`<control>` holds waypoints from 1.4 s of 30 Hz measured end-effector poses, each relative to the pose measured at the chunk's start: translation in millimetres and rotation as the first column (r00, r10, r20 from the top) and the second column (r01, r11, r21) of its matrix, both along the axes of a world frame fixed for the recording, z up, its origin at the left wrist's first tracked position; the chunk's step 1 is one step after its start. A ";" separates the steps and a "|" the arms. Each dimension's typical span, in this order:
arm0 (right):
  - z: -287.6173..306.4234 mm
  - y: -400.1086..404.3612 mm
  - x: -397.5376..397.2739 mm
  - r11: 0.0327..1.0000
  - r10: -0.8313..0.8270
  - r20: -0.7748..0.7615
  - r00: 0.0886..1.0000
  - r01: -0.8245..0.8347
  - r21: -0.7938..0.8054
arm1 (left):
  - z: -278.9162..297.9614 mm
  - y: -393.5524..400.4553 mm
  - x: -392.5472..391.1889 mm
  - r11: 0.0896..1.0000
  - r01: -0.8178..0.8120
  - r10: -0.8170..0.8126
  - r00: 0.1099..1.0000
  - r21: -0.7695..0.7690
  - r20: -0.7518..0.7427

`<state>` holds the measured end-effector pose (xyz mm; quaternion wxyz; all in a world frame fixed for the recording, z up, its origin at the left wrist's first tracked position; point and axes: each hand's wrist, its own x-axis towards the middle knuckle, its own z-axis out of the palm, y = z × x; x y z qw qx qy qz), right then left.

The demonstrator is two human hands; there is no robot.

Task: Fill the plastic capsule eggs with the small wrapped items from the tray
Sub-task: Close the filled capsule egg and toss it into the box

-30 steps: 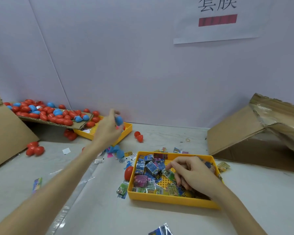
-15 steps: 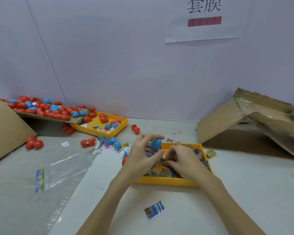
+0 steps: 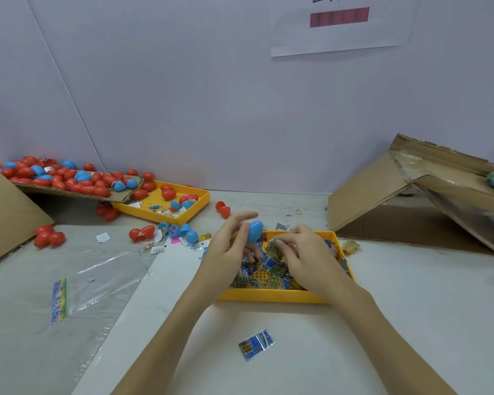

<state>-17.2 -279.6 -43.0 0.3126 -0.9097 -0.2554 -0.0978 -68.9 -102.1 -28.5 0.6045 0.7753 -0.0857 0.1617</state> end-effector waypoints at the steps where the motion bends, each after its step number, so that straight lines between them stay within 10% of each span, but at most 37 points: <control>1: 0.5 -0.6 0.3 0.999 0.006 -0.010 1.000 -0.006 0.036 | -0.5 -0.1 -0.4 1.000 -0.022 0.022 1.000 -0.007 0.011; 10: 3.5 -9.2 4.5 0.896 0.092 -0.213 0.973 0.012 0.444 | -2.7 0.7 1.6 0.997 -0.074 0.072 0.995 -0.026 -0.072; 42: 4.1 -10.7 4.6 0.820 0.270 -0.316 0.910 -0.045 0.571 | -7.5 -2.7 1.2 0.949 -0.121 0.132 0.991 0.291 -0.020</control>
